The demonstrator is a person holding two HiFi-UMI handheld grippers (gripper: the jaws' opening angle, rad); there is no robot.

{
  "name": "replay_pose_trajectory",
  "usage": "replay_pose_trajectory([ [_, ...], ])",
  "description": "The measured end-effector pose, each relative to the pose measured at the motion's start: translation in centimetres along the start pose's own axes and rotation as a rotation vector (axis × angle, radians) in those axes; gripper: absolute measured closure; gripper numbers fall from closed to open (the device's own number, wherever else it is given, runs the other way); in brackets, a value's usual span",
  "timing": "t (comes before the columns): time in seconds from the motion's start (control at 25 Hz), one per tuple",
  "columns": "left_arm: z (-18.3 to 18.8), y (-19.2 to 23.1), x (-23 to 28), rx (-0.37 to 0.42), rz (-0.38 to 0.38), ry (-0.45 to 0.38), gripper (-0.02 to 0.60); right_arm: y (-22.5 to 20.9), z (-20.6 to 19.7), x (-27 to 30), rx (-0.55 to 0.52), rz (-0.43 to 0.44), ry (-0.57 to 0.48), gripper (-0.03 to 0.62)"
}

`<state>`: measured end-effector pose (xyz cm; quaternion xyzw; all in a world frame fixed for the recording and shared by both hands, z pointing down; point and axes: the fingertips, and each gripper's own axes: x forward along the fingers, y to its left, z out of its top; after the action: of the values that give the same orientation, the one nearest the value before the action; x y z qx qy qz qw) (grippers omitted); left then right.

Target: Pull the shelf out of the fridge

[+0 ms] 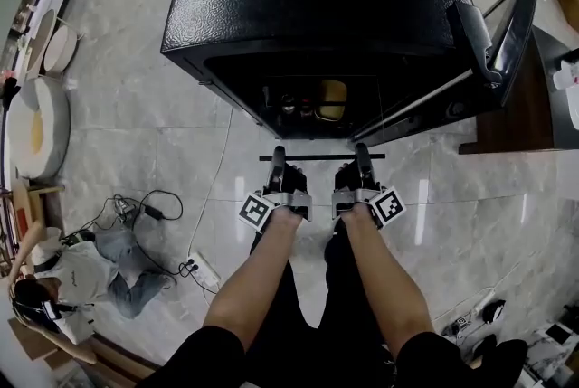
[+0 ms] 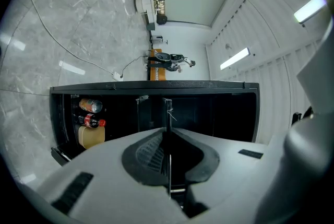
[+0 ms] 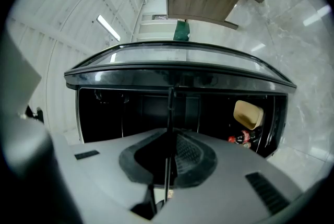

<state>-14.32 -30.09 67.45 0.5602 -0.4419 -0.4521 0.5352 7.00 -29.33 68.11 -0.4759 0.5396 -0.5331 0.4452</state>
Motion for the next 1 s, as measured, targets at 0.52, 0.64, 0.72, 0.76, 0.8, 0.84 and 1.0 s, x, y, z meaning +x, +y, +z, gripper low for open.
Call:
replay_pose_trajectory([
  [0.52, -0.7, -1.7, -3.8, -0.009, -0.050, 0.003, 0.551, 1.0, -0.5, -3.7, -0.038, 0.045, 0.021, 0.562],
  [0.64, -0.7, -2.3, -4.8, -0.019, -0.061, 0.002, 0.552, 1.7, -0.9, -4.6, -0.055, 0.069, 0.016, 0.562],
  [0.72, -0.5, -2.6, -5.5, -0.020, -0.067, 0.009, 0.552, 1.9, -1.3, -5.5, -0.052, 0.074, 0.008, 0.562],
  [0.76, -0.4, -2.8, -5.8, -0.018, -0.070, 0.013, 0.552, 2.0, -1.6, -5.8, -0.051, 0.078, 0.005, 0.560],
  [0.8, -0.2, -2.9, -6.2, -0.015, -0.074, 0.018, 0.552, 2.2, -1.9, -6.3, -0.052, 0.081, 0.003, 0.560],
  [0.84, -0.1, -3.1, -6.7, -0.012, -0.077, 0.024, 0.552, 2.3, -2.2, -6.7, -0.052, 0.082, -0.001, 0.560],
  [1.0, -0.3, -3.9, -8.6, -0.020, -0.083, 0.043, 0.551, 2.6, -2.8, -9.0, -0.064, 0.071, -0.009, 0.560],
])
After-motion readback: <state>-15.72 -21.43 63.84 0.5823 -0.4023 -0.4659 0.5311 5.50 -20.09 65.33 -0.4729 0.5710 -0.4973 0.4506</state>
